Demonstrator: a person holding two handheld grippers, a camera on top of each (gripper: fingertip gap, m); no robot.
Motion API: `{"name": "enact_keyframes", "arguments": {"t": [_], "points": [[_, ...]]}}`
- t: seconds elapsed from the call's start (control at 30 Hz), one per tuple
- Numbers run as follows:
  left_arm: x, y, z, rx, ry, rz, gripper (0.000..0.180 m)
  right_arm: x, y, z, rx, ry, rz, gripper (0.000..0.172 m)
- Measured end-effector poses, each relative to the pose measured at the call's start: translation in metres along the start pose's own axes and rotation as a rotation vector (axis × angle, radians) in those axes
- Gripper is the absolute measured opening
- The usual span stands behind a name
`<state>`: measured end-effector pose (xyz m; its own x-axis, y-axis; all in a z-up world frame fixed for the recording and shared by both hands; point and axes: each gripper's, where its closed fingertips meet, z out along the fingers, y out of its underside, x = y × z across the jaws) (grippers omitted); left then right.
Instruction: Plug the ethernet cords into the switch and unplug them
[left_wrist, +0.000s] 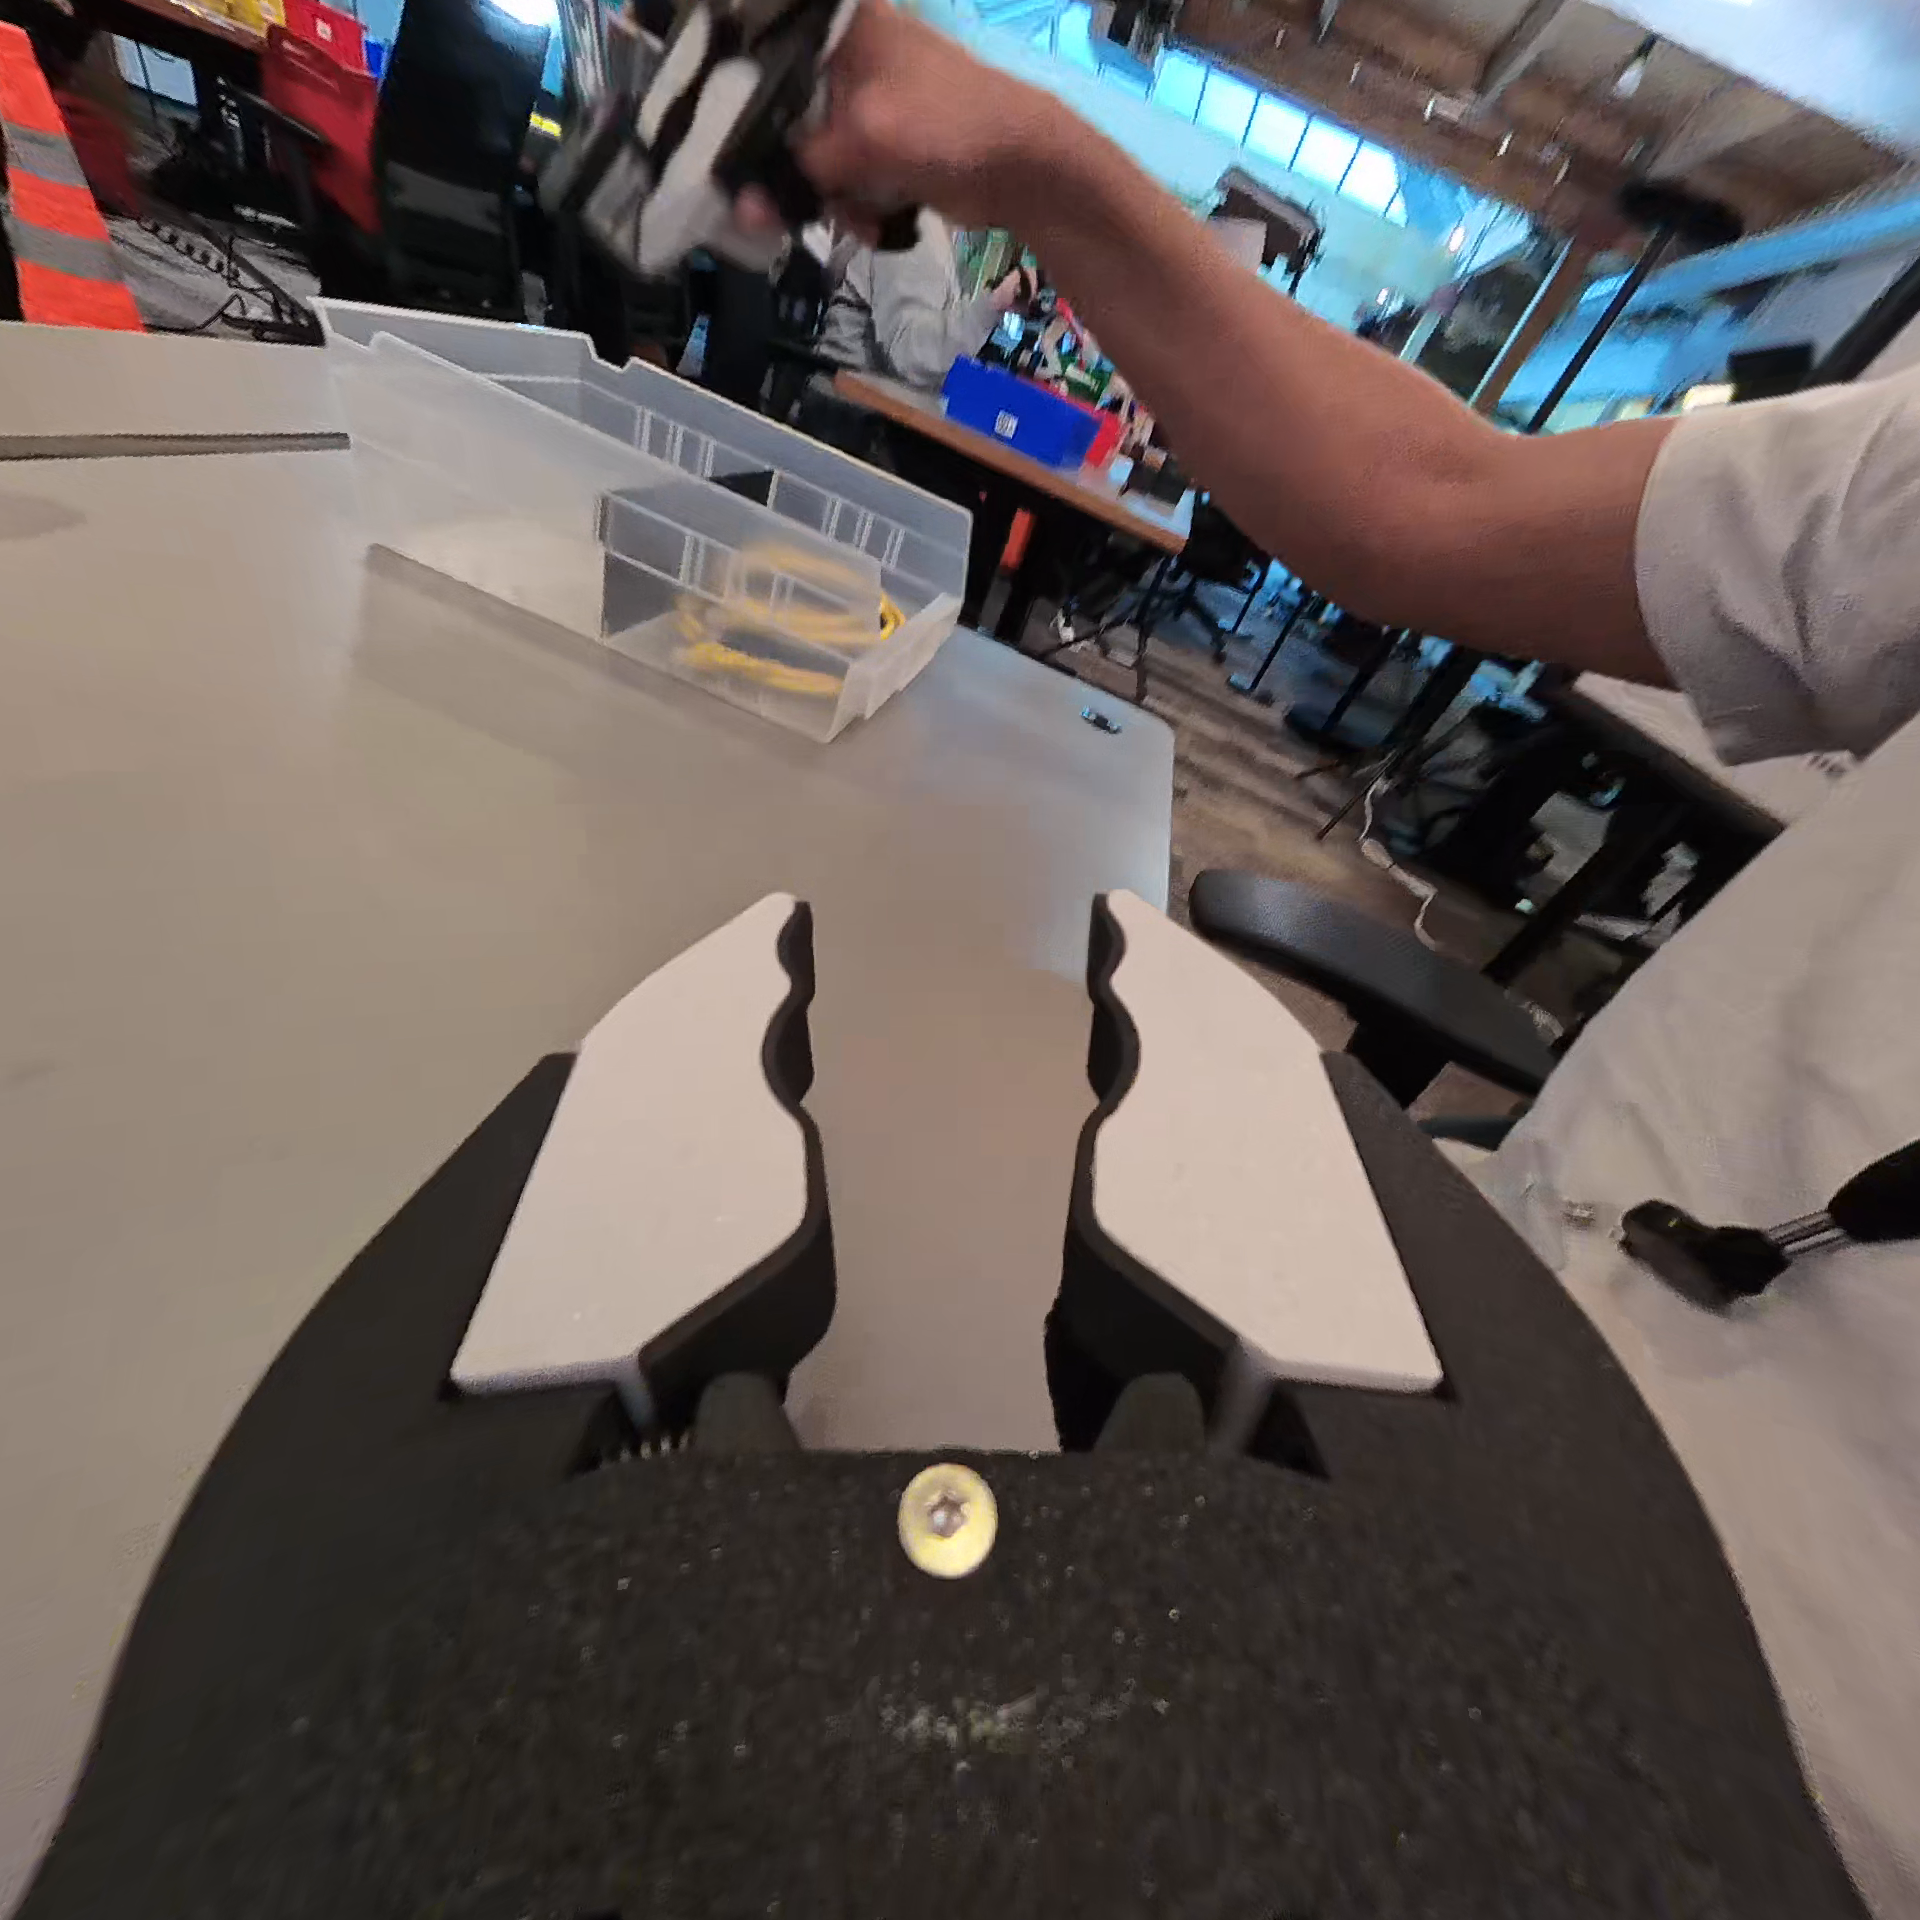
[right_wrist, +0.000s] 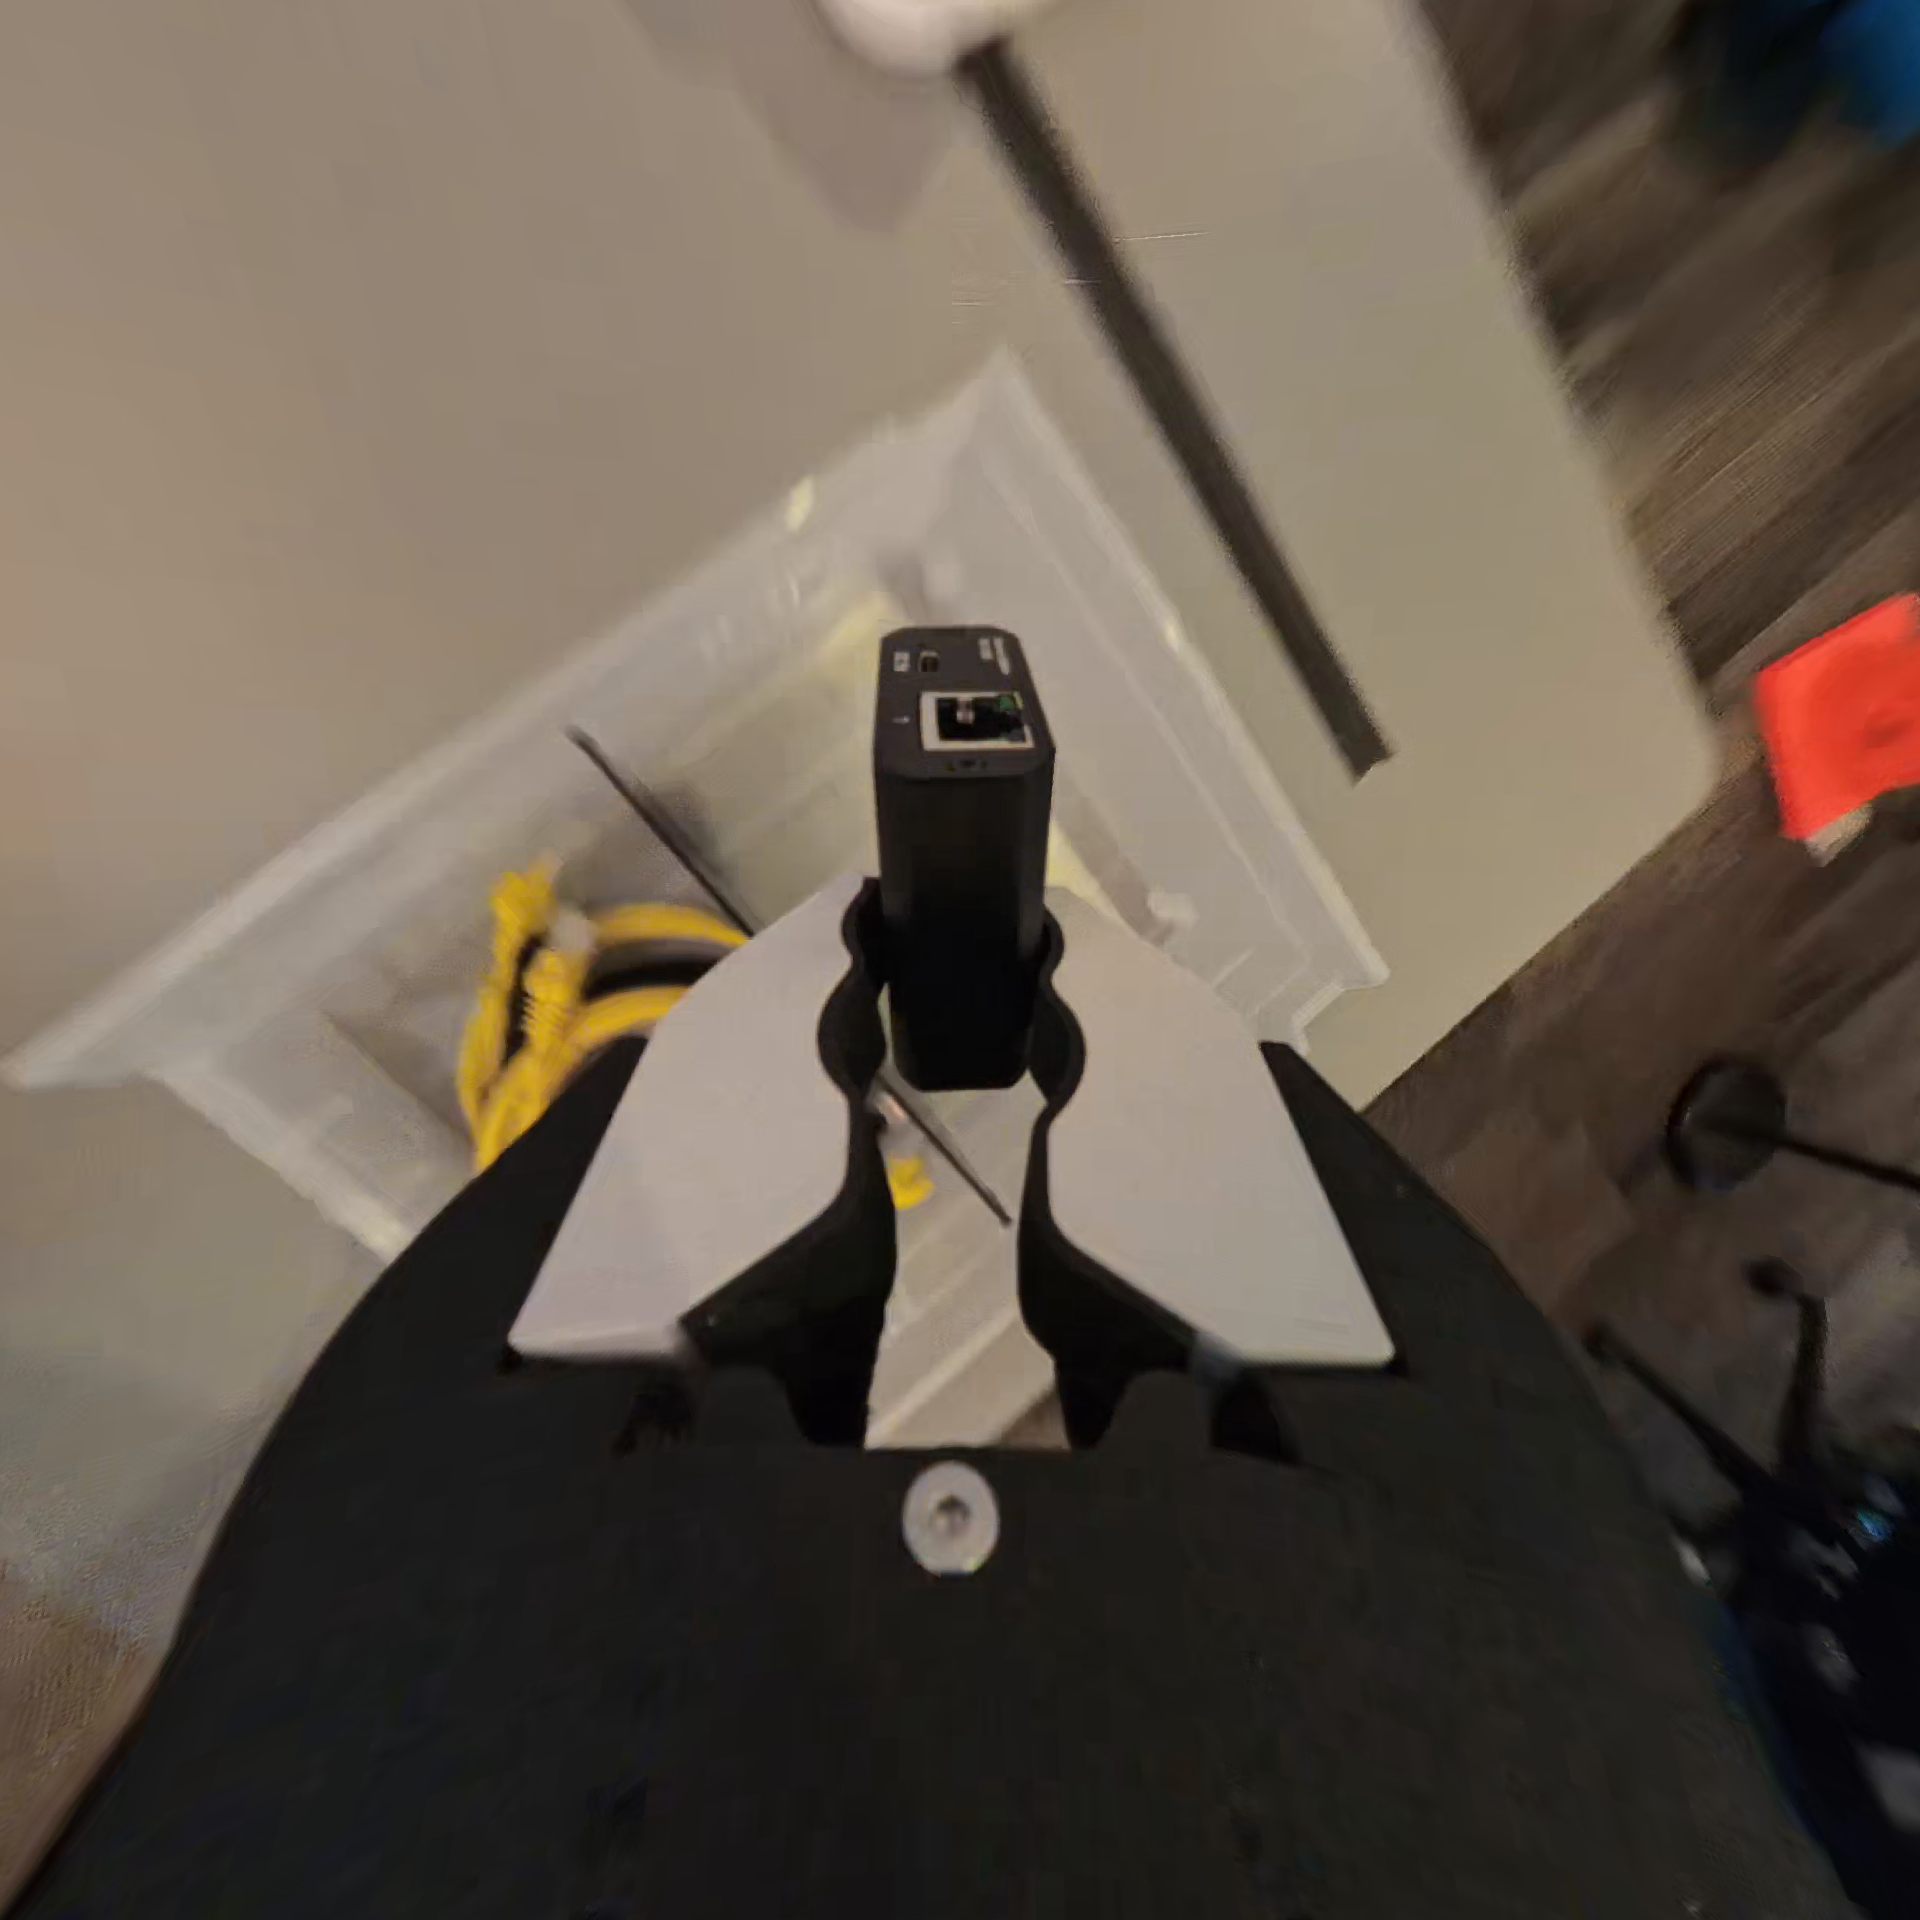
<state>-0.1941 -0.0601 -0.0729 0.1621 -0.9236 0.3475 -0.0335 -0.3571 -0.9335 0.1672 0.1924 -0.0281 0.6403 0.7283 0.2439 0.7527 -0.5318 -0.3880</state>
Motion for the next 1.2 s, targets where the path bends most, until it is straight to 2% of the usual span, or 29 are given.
{"name": "enact_keyframes", "arguments": {"t": [0.1,0.2,0.43,0.6,0.67,0.77,0.83,0.93,1.03,1.1,1.2], "points": [[-0.005,-0.004,-0.003,0.040,-0.019,-0.048,0.050,0.015,0.036,0.067,-0.316,-0.081,-0.027,0.024],[-0.017,-0.008,-0.017,0.054,-0.102,-0.018,0.050,0.009,0.058,0.108,-0.455,-0.156,-0.044,0.024],[-0.064,-0.019,-0.062,0.075,-0.399,0.074,0.048,0.005,0.070,0.130,-0.533,-0.116,-0.068,0.024],[-0.076,-0.022,-0.076,0.054,-0.501,0.107,0.045,-0.002,0.062,0.135,-0.445,-0.136,0.014,0.024],[-0.079,-0.024,-0.085,0.055,-0.567,0.125,0.045,-0.001,0.059,0.126,-0.388,-0.101,0.040,0.029],[-0.087,-0.019,-0.118,0.020,-0.771,0.180,0.031,-0.003,0.050,0.094,-0.234,-0.048,0.112,0.036],[-0.089,-0.015,-0.140,-0.008,-0.872,0.218,0.037,-0.010,0.042,0.058,-0.096,0.013,0.180,0.040],[-0.094,-0.009,-0.170,-0.004,-1.004,0.165,0.048,-0.038,0.027,-0.011,0.235,0.141,0.289,0.037],[-0.096,-0.007,-0.184,0.041,-1.039,0.091,0.050,-0.089,0.032,-0.061,0.573,0.205,0.456,0.029],[-0.101,-0.002,-0.190,0.065,-1.054,0.037,0.048,-0.137,0.034,-0.067,0.747,0.140,0.540,0.034],[-0.109,0.015,-0.192,0.062,-1.046,-0.070,0.053,-0.176,0.060,-0.058,0.833,0.237,0.600,0.034]]}}
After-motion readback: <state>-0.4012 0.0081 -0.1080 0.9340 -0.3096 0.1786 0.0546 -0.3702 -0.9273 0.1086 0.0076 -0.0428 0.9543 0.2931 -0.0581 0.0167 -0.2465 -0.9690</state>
